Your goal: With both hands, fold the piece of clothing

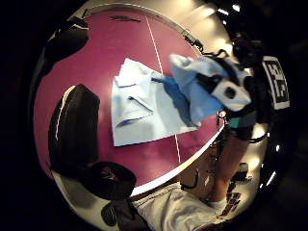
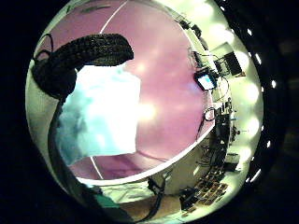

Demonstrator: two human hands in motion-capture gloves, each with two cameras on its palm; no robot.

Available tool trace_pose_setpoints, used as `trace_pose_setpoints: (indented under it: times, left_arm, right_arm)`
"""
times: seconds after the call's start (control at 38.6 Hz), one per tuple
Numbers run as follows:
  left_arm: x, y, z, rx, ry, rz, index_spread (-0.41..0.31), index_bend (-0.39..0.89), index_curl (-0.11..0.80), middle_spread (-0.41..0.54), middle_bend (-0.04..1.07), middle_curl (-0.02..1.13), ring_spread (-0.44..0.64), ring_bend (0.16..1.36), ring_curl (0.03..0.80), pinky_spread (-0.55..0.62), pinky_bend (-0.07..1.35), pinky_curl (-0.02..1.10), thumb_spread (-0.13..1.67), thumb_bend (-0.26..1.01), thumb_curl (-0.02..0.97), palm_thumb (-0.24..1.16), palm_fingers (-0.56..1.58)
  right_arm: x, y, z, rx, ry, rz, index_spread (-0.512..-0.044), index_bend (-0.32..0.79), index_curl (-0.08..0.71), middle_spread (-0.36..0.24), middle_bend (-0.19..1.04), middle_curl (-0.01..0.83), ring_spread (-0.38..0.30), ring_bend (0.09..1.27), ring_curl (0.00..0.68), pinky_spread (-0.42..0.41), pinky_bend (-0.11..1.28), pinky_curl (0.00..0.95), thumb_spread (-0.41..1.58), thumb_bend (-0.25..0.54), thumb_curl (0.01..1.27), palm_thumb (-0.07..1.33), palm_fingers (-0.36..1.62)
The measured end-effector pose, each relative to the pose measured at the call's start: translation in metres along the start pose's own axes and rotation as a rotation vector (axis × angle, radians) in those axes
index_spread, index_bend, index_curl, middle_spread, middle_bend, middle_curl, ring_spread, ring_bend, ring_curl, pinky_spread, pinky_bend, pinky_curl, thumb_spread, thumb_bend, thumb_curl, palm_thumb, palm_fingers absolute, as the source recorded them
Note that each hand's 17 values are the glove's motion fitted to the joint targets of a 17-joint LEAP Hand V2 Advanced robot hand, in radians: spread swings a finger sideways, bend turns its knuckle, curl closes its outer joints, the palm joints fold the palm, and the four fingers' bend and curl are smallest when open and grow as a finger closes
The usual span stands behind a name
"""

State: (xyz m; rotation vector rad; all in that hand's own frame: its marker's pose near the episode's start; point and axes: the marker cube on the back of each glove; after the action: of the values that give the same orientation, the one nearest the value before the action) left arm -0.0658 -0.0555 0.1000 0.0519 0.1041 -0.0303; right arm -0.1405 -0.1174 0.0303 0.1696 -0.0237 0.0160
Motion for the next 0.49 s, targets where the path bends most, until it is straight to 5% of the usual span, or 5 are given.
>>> trace_pose_setpoints:
  times: [0.21, 0.34, 0.49]
  left_arm:
    - [-0.014, -0.004, 0.017, -0.013, -0.009, -0.012, -0.155, 0.15, 0.37, -0.166, 0.19, 0.39, -0.1, 0.63, 0.375, 0.37, 0.16, 0.29, 1.46, 0.01, 0.203, 0.35, 0.64]
    - [0.001, 0.003, 0.003, -0.014, 0.001, 0.004, -0.155, 0.15, 0.367, -0.165, 0.19, 0.4, -0.1, 0.62, 0.374, 0.37, 0.16, 0.28, 1.46, 0.01, 0.206, 0.36, 0.64]
    - [0.019, -0.005, -0.002, 0.044, -0.007, 0.045, -0.15, 0.15, 0.365, -0.165, 0.19, 0.4, -0.1, 0.62, 0.373, 0.37, 0.16, 0.27, 1.45, 0.01, 0.212, 0.37, 0.64]
  right_arm:
    - [-0.024, 0.015, 0.011, -0.015, -0.004, -0.034, -0.34, 0.1, 0.188, -0.25, 0.56, 0.488, -0.249, 0.83, 0.486, -0.214, 0.34, 0.378, 0.86, -0.024, 0.46, 0.98, 1.15]
    - [-0.009, 0.03, 0.002, -0.146, -0.045, -0.078, -0.341, 0.1, 0.199, -0.25, 0.56, 0.485, -0.253, 0.83, 0.486, -0.21, 0.34, 0.378, 0.85, -0.025, 0.48, 0.98, 1.16]
    - [0.044, 0.015, 0.01, -0.234, -0.109, -0.154, -0.333, 0.03, 0.18, -0.256, 0.47, 0.465, -0.257, 0.75, 0.48, -0.026, 0.33, 0.399, 0.92, -0.057, 0.45, 0.86, 0.75]
